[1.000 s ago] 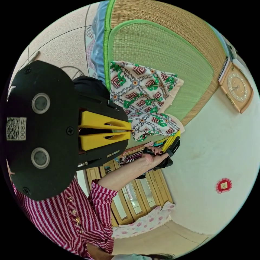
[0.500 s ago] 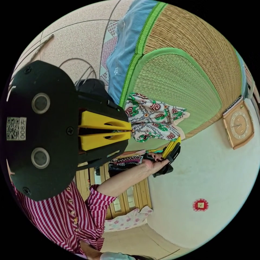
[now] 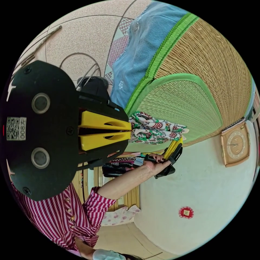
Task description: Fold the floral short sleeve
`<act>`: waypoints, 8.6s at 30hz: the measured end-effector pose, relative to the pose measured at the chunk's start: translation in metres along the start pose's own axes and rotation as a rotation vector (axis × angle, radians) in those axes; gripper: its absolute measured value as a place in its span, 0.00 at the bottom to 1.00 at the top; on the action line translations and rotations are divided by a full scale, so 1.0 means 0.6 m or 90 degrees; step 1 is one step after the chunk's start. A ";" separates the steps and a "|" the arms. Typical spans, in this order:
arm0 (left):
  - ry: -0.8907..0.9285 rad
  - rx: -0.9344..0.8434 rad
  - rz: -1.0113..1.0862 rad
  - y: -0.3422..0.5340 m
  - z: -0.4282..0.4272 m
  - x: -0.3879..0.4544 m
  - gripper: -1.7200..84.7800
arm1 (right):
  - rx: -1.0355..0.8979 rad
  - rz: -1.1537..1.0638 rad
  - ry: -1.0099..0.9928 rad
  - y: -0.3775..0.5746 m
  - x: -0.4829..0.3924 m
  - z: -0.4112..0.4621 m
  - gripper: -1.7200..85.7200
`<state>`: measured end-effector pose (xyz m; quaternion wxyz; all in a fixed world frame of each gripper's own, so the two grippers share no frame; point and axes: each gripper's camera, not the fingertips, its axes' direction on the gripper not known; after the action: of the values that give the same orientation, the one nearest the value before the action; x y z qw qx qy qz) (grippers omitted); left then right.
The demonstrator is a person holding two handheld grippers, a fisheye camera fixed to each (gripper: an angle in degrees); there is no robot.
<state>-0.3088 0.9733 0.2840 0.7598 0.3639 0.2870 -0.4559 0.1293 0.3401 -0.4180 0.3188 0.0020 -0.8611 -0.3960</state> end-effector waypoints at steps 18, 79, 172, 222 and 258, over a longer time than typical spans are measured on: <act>0.012 0.012 -0.024 -0.052 -0.073 -0.059 0.02 | -0.021 -0.047 -0.052 -0.027 -0.075 -0.009 0.03; -0.097 0.014 0.032 0.032 -0.040 -0.024 0.10 | -0.122 -0.119 -0.084 0.281 -0.030 -0.067 0.02; 0.046 -0.144 -0.138 -0.002 0.415 0.112 0.05 | 0.003 0.064 -0.353 0.762 0.393 -0.069 0.03; 0.069 -0.161 -0.115 -0.026 0.400 0.096 0.04 | 0.011 0.102 -0.386 0.829 0.380 0.010 0.03; 0.079 -0.100 -0.039 -0.013 0.224 0.092 0.04 | 0.045 0.158 -0.481 0.843 0.418 0.038 0.04</act>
<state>-0.2789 0.8344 0.3158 0.7525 0.3217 0.3791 -0.4320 0.0427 0.6383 0.0539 0.0244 -0.2367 -0.9247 -0.2972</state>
